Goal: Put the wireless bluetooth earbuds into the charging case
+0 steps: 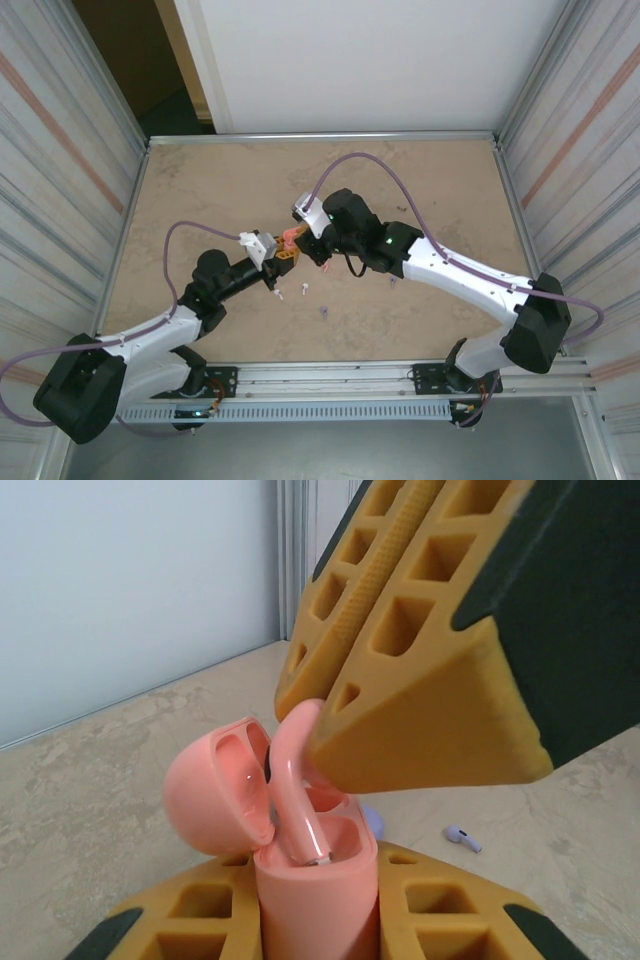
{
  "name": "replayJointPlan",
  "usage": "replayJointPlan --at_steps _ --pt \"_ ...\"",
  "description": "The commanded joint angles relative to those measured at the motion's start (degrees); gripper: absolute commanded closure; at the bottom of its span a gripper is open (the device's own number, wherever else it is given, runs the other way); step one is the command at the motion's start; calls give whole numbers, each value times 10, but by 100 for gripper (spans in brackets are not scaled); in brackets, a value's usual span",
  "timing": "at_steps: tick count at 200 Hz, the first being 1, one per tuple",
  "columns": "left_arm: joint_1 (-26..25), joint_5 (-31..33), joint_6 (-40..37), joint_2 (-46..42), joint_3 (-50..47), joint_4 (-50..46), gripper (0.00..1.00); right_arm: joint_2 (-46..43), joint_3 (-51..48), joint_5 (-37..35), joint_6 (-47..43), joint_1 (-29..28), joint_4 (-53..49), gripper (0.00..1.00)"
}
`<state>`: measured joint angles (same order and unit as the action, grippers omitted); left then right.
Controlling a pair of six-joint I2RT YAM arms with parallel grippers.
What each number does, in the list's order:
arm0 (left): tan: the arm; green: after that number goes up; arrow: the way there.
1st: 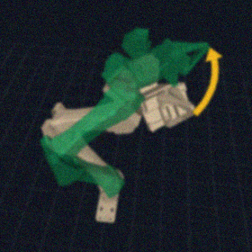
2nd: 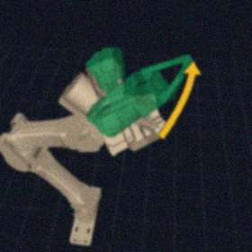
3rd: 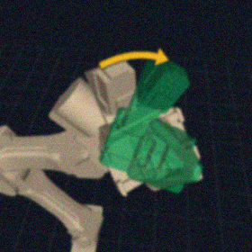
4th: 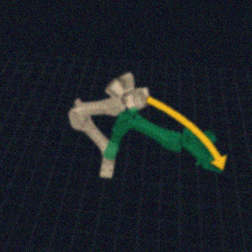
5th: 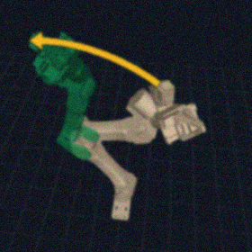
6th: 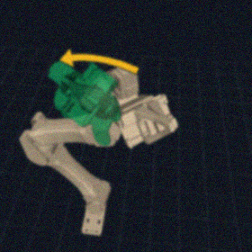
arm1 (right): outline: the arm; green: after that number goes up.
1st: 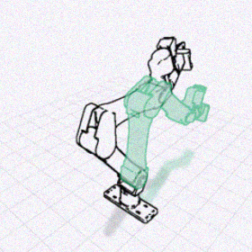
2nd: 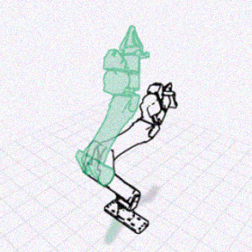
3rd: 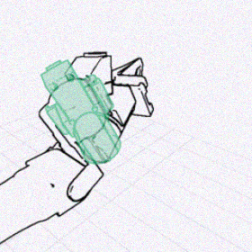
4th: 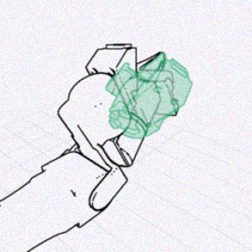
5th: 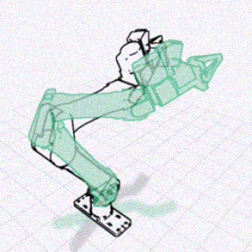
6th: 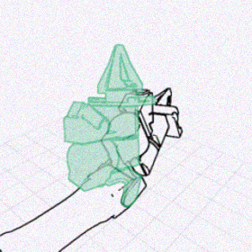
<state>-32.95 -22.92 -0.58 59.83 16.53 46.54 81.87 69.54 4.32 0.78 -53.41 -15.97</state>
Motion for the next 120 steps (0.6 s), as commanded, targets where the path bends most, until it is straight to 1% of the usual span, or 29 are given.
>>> replayJointPlan --at_steps 1,33,70,85,120 --pt "4 -6 7 -1 16 18 100 8 21 3 -13 -6 6 88" --pt "4 -6 8 -3 15 18 100 13 26 15 -15 -8 -5 88" --pt "5 -5 7 -8 14 16 100 21 35 28 -21 -10 -23 85" --pt "5 -5 8 -11 13 14 100 20 36 32 -21 -9 -25 82" --pt "4 -5 7 -15 12 13 100 7 39 30 -17 -9 -19 71"
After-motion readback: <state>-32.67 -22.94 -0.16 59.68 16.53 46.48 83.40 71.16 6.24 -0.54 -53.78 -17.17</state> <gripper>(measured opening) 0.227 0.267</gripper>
